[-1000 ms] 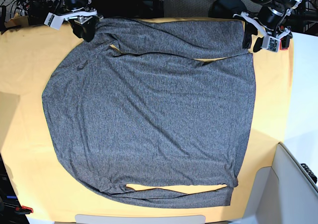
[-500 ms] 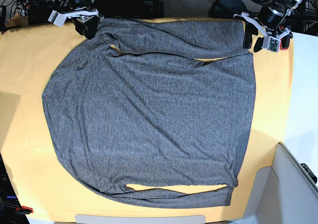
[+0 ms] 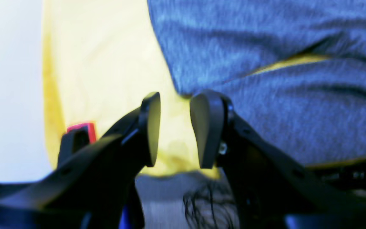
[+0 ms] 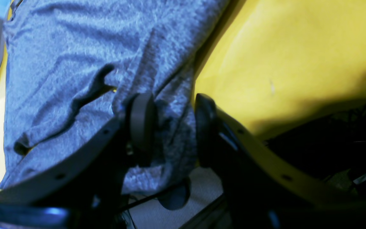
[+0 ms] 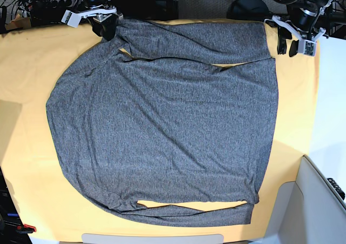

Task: Fold the T-shirt properly
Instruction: 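Adjust the left gripper along the shoulder edge and close on it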

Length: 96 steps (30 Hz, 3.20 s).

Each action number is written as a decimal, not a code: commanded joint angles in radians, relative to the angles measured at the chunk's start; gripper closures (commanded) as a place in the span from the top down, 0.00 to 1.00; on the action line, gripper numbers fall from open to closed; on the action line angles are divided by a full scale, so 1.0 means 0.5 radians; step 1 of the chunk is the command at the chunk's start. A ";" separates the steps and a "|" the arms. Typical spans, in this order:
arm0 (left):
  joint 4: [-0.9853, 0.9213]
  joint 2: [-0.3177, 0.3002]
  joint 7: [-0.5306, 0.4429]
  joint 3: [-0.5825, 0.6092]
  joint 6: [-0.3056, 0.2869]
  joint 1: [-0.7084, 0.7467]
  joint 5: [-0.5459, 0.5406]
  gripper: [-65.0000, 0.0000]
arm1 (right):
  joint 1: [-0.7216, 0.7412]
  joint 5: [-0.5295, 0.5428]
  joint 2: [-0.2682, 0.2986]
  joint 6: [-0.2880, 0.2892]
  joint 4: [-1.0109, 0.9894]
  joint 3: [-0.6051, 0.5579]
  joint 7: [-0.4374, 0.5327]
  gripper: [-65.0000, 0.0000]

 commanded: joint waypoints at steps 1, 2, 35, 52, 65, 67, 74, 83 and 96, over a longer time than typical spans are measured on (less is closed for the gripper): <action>0.025 -0.013 0.006 -0.021 0.003 -0.021 -0.014 0.31 | -0.035 0.011 0.004 -0.025 0.001 -0.010 -0.095 0.33; 0.022 -0.010 0.043 -0.015 0.000 -0.045 -0.017 0.31 | -0.035 0.011 0.004 -0.025 0.001 -0.010 -0.095 0.33; -0.748 0.085 1.448 -0.512 -0.766 -0.650 -0.643 0.45 | 0.008 -0.002 0.010 -0.022 -0.131 -0.010 -0.095 0.07; -0.601 0.030 1.528 -0.441 -0.766 -0.650 -0.864 0.45 | 0.011 -0.002 0.032 -0.022 -0.131 -0.010 -0.095 0.07; -0.800 0.036 1.531 -0.278 -0.766 -0.696 -0.889 0.45 | 0.011 -0.002 0.035 -0.022 -0.134 -0.010 -0.095 0.07; -0.800 0.036 1.531 -0.278 -0.766 -0.696 -0.892 0.45 | 0.011 -0.002 0.035 -0.022 -0.134 -0.010 -0.095 0.07; -0.800 0.030 1.611 -0.254 -0.766 -0.690 -1.100 0.45 | 0.026 -0.002 0.035 -0.022 -0.137 -0.010 -0.095 0.07; -0.800 0.036 1.613 -0.159 -0.766 -0.686 -1.122 0.45 | 0.039 -0.002 0.029 -0.022 -0.232 -0.010 -0.095 0.07; -0.871 -0.029 1.605 -0.159 -0.766 -0.677 -1.198 0.45 | 0.039 -0.002 0.029 -0.022 -0.232 -0.010 -0.095 0.07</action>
